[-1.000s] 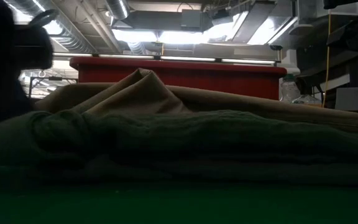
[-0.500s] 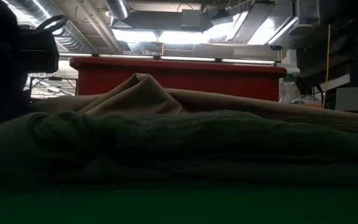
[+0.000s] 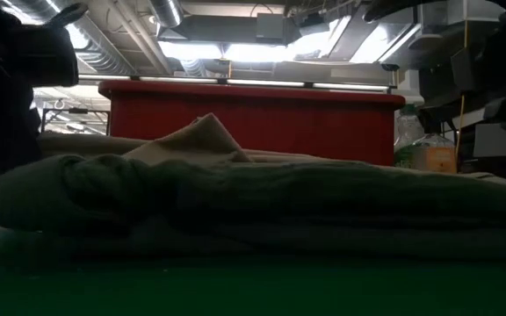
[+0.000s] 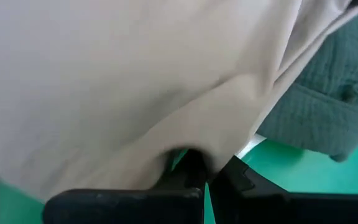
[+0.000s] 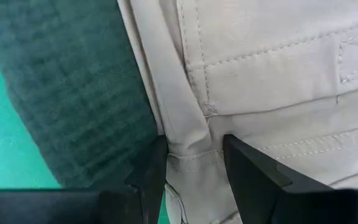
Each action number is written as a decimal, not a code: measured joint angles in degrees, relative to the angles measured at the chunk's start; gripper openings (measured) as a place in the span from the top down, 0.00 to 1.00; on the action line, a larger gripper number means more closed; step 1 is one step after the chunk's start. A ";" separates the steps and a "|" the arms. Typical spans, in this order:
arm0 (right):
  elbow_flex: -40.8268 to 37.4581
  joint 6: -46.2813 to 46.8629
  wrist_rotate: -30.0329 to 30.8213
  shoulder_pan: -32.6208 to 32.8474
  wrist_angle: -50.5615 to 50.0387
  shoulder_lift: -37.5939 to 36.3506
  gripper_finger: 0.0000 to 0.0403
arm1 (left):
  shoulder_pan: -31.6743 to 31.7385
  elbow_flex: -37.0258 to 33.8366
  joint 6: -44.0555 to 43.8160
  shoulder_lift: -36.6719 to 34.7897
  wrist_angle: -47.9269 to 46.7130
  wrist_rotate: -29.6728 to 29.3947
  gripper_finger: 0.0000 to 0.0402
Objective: Fold laundry
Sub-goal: Fold the grey shorts
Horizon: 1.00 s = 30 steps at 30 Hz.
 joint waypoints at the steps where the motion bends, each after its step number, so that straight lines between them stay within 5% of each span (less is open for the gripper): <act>1: 0.00 0.00 -0.14 0.00 0.00 0.01 0.59 | 0.01 0.00 0.68 -0.91 -1.44 0.07 1.00; 15: 0.02 -0.17 -0.78 -0.04 0.70 0.22 0.59 | 0.09 0.05 12.71 -5.94 -13.02 7.47 0.99; 22: 0.68 0.02 -2.15 0.15 -2.91 0.37 0.59 | 0.03 -0.20 12.14 -5.93 -16.00 9.91 0.81; 30: 5.54 -1.59 -2.06 0.12 -5.61 0.55 0.59 | 0.04 -0.26 5.67 -5.83 -14.79 19.86 0.68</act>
